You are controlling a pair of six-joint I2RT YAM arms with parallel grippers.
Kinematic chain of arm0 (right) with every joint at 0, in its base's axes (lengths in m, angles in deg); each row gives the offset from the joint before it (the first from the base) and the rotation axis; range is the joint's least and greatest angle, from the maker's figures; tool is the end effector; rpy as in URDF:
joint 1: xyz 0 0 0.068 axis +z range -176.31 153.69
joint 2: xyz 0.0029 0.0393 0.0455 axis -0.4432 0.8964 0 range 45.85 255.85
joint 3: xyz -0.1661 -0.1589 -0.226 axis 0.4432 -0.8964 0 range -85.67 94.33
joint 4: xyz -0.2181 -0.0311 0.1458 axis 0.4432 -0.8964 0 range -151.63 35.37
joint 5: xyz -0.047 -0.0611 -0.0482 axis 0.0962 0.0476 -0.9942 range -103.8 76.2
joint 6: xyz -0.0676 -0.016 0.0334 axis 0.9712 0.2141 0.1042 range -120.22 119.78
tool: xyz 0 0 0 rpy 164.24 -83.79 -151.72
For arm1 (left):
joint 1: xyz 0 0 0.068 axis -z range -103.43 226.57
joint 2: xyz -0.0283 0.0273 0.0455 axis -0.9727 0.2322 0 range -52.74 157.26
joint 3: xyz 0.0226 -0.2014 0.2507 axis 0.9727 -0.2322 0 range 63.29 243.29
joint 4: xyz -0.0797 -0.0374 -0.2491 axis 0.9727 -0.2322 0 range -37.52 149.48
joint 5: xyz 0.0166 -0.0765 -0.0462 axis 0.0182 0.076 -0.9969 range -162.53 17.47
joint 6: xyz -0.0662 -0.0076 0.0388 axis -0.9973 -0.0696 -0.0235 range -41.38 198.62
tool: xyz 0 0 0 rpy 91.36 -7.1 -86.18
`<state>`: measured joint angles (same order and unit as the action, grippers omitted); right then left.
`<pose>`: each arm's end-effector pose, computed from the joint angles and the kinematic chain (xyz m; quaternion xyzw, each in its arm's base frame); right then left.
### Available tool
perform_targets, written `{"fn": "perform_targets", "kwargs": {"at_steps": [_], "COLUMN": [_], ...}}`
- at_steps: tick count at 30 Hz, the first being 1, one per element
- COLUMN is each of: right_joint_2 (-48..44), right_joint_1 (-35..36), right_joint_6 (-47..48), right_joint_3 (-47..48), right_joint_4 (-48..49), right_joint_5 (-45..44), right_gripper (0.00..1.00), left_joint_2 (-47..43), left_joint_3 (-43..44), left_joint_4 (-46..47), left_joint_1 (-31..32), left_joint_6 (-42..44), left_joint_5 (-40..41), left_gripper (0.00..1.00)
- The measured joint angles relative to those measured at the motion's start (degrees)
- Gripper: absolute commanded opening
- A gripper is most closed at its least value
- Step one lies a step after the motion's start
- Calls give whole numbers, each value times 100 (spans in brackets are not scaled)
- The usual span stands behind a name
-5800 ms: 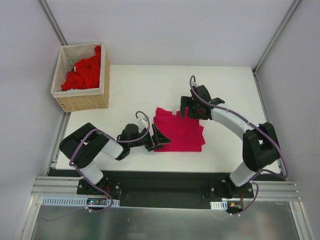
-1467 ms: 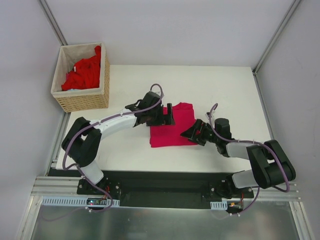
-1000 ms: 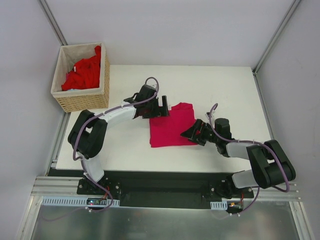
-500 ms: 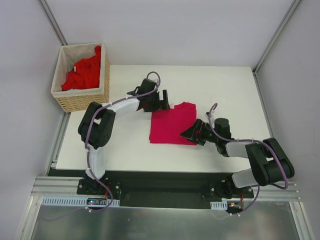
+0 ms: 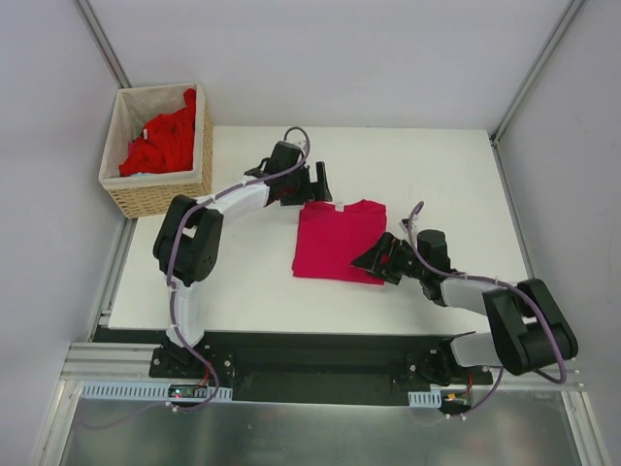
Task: Fold and stack the t-shirts
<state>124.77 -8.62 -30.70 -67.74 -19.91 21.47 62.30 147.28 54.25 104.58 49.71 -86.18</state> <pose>0.2234 0.1110 0.1785 -0.0688 0.8221 0.4402 0.3543 0.4411 -0.2520 0.2409 0.0467 0.8862 -0.3070 0.3439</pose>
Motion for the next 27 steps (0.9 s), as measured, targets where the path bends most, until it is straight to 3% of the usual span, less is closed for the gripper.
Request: {"fn": "perform_targets", "kwargs": {"at_steps": [5, 11, 15, 20, 27], "right_joint_2": [-1016, -1069, -433, 697, 2232], "right_joint_1": [52, 531, 1161, 1725, 2214], "right_joint_6": [581, 1333, 1620, 1733, 1967], "right_joint_3": [402, 2367, 3578, 4437, 5429], "right_joint_4": [-1937, -3866, -4594, -5056, -6116], "right_joint_5": [-575, -1438, -1902, -2192, -3189], "right_gripper": [96, 97, 97, 97, 97], "left_joint_2": [-678, -2684, -3923, -4815, -5722], "left_joint_3": [-90, -1123, -2288, -3628, -4345], "left_joint_4": [-258, -334, -284, -503, -811], "left_joint_1": [-33, -28, 20, 55, 52], "left_joint_6": [2, -122, -210, -389, -527], "left_joint_5": [-107, -286, -227, -186, -35], "left_gripper": [99, 99, 99, 99, 99]}}
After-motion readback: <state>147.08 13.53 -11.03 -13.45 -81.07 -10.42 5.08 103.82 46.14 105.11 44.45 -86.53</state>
